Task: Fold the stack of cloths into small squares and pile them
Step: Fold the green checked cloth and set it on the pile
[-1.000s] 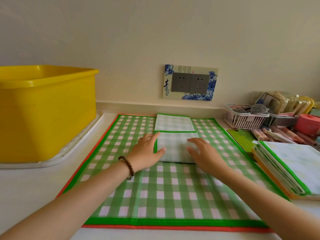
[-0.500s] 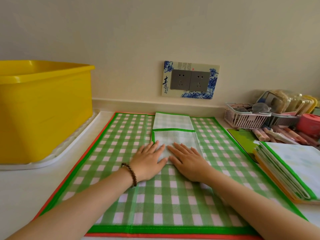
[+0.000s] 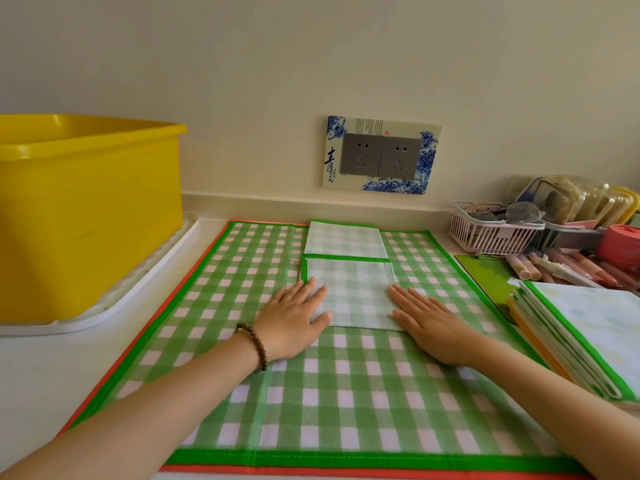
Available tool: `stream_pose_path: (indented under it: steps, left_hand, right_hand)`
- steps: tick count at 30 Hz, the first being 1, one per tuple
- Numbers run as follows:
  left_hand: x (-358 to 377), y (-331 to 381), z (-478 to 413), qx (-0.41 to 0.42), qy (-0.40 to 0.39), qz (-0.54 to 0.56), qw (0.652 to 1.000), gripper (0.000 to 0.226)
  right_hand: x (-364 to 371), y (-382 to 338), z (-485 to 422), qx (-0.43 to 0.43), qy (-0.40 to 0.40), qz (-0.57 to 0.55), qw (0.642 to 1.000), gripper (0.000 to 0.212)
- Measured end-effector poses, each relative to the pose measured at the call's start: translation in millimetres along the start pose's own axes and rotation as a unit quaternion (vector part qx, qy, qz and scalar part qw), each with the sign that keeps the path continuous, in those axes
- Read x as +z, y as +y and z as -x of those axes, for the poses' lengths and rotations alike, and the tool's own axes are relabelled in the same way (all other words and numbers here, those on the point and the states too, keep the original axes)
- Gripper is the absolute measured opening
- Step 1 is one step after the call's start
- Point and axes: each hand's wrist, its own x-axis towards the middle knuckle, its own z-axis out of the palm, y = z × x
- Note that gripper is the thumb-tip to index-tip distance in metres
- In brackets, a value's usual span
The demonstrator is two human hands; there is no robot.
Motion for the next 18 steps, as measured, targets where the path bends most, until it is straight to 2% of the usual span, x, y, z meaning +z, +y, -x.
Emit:
stream_pose_path:
  steps: [4, 8, 13, 18]
  left_hand:
    - [-1, 0, 0, -0.001, -0.007, -0.001, 1.0, 0.057]
    - [-2, 1, 0, -0.002, -0.012, -0.01, 1.0, 0.058]
    - [-2, 0, -2, -0.005, -0.02, -0.01, 1.0, 0.059]
    - [-1, 1, 2, -0.002, -0.001, 0.018, 1.0, 0.062]
  right_hand:
    - [-2, -1, 1, -0.008, 0.005, -0.017, 1.0, 0.054]
    - [-12, -3, 14, -0.046, 0.043, -0.041, 0.997, 0.052]
    - [-26, -7, 37, -0.093, 0.049, 0.043, 0.994, 0.045]
    - [-31, -13, 37, -0.094, 0.043, 0.098, 0.99, 0.046]
